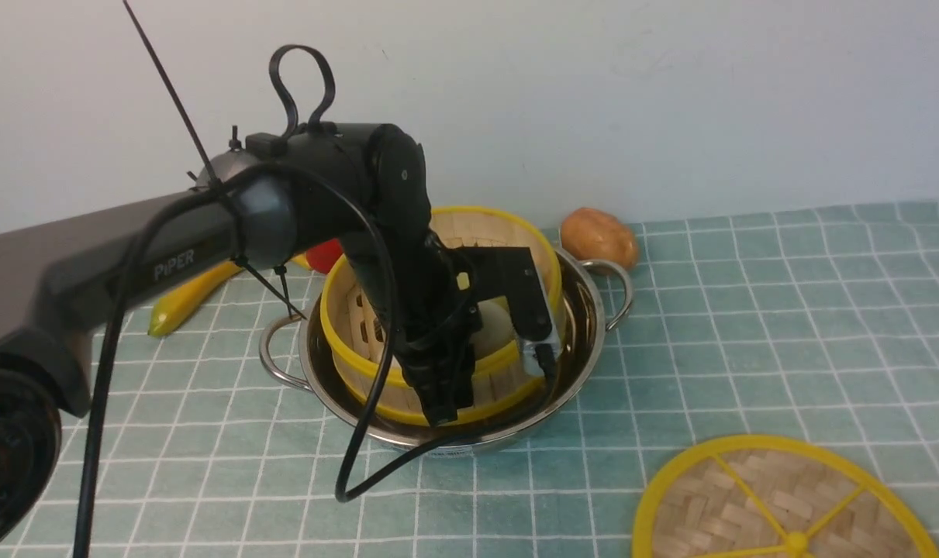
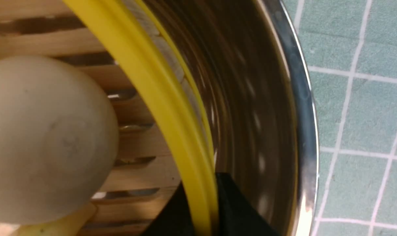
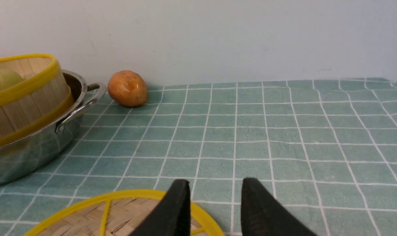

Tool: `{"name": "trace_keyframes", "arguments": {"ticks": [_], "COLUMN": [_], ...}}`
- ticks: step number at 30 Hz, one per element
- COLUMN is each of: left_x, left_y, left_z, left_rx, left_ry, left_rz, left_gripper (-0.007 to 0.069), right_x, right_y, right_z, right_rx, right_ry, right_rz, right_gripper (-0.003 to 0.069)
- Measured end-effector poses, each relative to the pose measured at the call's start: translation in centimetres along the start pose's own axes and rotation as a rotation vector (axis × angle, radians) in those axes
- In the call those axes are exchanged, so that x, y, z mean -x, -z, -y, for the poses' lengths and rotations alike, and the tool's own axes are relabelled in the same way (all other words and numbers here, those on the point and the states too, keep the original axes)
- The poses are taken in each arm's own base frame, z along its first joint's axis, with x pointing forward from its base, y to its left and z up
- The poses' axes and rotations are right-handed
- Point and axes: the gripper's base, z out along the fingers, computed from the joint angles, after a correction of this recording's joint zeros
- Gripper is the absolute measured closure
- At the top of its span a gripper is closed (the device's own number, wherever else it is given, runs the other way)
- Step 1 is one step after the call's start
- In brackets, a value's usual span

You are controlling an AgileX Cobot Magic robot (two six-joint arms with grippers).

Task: Place the steamer in the pot on the blue tablecloth, and put the lid on the steamer.
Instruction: 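Place the bamboo steamer basket with dumplings into the steel pot with the left gripper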

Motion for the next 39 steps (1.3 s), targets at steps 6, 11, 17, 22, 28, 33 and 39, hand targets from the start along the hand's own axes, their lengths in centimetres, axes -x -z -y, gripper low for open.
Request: {"name": "trace_keyframes", "arguments": {"ticks": [6, 11, 17, 22, 28, 33, 39], "left_x": [0.0, 0.0, 0.0, 0.0, 0.1, 0.7, 2.7], "left_y": [-0.2, -1.2, -1.5, -1.5, -0.8, 0.7, 6.6], "left_z": [0.0, -0.1, 0.0, 0.2, 0.2, -0.2, -1.7], "left_rx": [-0.008, -0.030, -0.040, -0.056, -0.064, -0.049, 0.123], "left_ry": [-0.006, -0.009, -0.011, -0.013, -0.018, 0.027, 0.165], "left_rz": [0.002, -0.012, -0.014, -0.024, -0.028, -0.019, 0.089], "left_gripper": [0.0599, 0.0599, 0.0595, 0.0564, 0.0407, 0.0277, 0.0199], "right_x": [0.0, 0.0, 0.0, 0.0, 0.0, 0.0, 0.0], "right_y": [0.0, 0.0, 0.0, 0.0, 0.0, 0.0, 0.0], "right_z": [0.0, 0.0, 0.0, 0.0, 0.0, 0.0, 0.0], "right_rx": [0.000, 0.000, 0.000, 0.000, 0.000, 0.000, 0.000], "right_ry": [0.000, 0.000, 0.000, 0.000, 0.000, 0.000, 0.000], "right_rz": [0.000, 0.000, 0.000, 0.000, 0.000, 0.000, 0.000], "right_gripper": [0.0419, 0.0419, 0.0419, 0.0419, 0.0419, 0.0419, 0.0419]}}
